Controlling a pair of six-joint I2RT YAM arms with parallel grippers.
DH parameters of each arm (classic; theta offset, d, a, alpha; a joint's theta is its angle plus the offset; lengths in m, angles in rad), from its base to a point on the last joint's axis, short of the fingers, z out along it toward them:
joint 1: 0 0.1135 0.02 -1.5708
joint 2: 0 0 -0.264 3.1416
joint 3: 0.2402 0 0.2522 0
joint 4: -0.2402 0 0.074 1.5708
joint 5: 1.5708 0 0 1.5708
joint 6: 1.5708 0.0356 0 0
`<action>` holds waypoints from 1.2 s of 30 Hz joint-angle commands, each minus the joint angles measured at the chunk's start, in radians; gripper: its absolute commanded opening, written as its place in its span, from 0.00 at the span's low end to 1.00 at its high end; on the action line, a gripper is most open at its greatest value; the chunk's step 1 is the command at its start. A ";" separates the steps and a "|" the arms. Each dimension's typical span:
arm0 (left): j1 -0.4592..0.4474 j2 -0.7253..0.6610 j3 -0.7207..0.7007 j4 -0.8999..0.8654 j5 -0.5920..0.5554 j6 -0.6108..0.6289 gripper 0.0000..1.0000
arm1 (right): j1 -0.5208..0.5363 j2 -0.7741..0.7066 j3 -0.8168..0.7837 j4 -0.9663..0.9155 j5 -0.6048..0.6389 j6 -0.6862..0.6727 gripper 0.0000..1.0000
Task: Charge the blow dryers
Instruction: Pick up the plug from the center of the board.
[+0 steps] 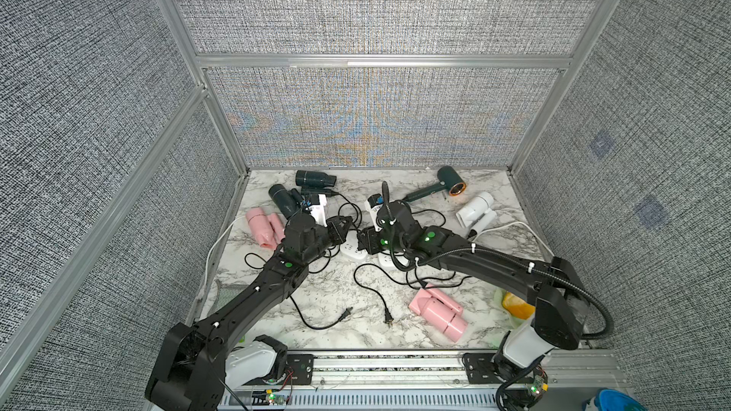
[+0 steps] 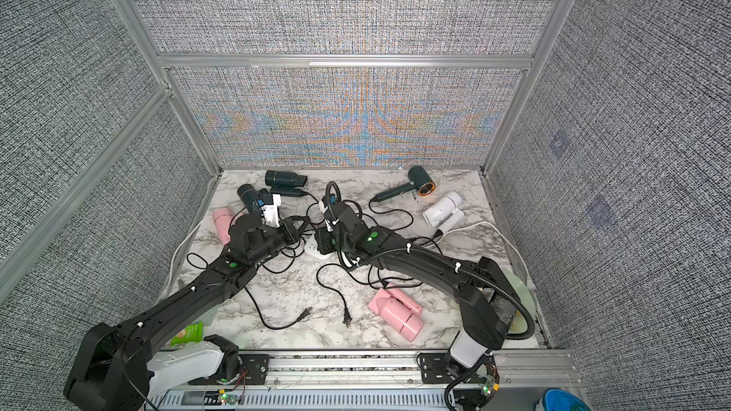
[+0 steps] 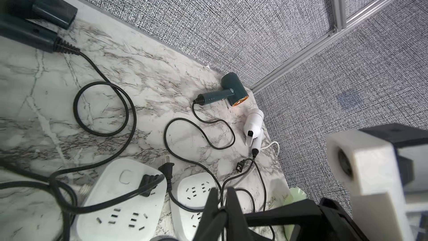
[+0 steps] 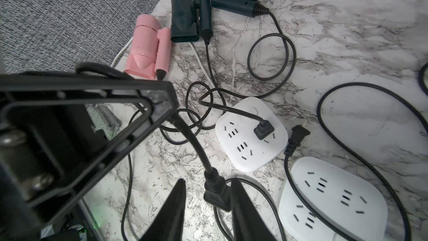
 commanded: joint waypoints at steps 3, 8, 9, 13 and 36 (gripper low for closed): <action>-0.007 0.004 0.015 -0.009 -0.039 -0.002 0.00 | 0.007 0.051 0.047 -0.056 0.039 0.009 0.35; -0.013 0.001 0.014 -0.012 -0.045 0.003 0.00 | 0.010 0.086 0.063 -0.052 0.036 0.007 0.35; -0.013 0.001 0.016 -0.015 -0.049 0.001 0.00 | 0.009 0.093 0.068 -0.054 0.035 0.005 0.34; -0.018 0.008 0.016 -0.016 -0.055 0.004 0.00 | 0.009 0.121 0.106 -0.072 0.045 -0.007 0.28; -0.023 0.047 0.132 -0.219 -0.021 0.057 0.27 | -0.004 0.106 0.062 0.045 0.000 -0.145 0.09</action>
